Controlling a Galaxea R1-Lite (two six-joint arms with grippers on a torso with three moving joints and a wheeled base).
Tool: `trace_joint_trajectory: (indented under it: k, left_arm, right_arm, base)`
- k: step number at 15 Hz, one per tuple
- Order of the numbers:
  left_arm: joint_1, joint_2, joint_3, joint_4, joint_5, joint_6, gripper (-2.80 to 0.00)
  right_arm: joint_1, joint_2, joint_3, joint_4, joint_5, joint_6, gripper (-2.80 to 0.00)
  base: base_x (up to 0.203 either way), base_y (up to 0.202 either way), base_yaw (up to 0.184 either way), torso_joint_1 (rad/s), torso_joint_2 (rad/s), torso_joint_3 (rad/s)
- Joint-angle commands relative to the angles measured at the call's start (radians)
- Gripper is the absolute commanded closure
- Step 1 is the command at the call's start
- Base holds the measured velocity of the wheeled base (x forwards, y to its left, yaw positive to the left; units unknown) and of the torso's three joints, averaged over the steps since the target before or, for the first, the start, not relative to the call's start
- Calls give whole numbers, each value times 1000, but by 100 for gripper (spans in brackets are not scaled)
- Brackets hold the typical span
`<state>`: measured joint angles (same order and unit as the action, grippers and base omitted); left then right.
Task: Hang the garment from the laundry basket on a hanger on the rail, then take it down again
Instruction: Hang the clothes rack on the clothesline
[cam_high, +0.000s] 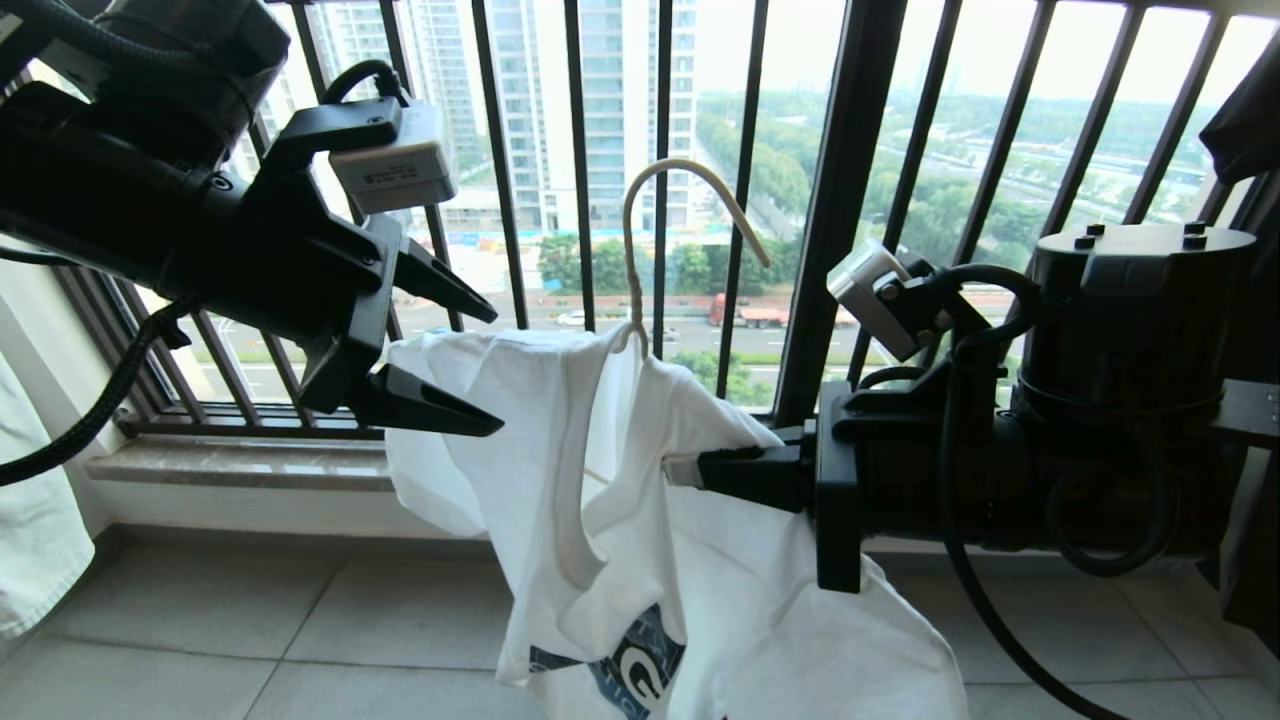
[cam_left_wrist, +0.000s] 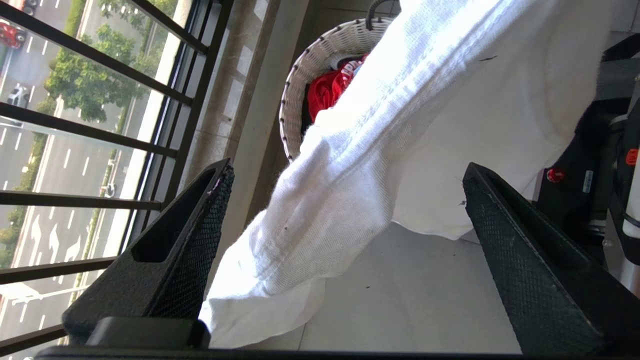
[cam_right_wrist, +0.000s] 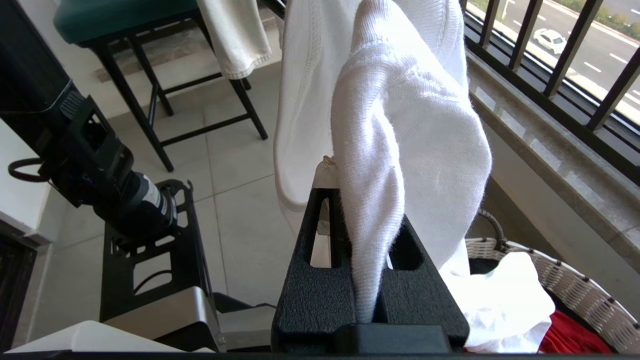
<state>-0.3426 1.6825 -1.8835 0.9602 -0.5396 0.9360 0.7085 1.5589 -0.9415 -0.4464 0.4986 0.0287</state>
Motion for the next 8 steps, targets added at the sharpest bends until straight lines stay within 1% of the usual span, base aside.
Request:
trace_joint_trajectory:
  k: [1,5,8]
  left_arm:
    - [0,45,-36,5,-3,20,-280]
    - [-1,78,-51,-14,-7,33,-280]
    - [-2,71,-45,-2,-7,33,-280]
  right_arm:
    - [0,7,0,-3,11,2,0]
    - [1,0,7,-4,12,0,0]
    - [0,0,9,-6,21,0,0]
  base:
    - [0,0,0,0,0,0]
    - [0,0,0,0,0,0]
    - [0,0,0,0,0,0]
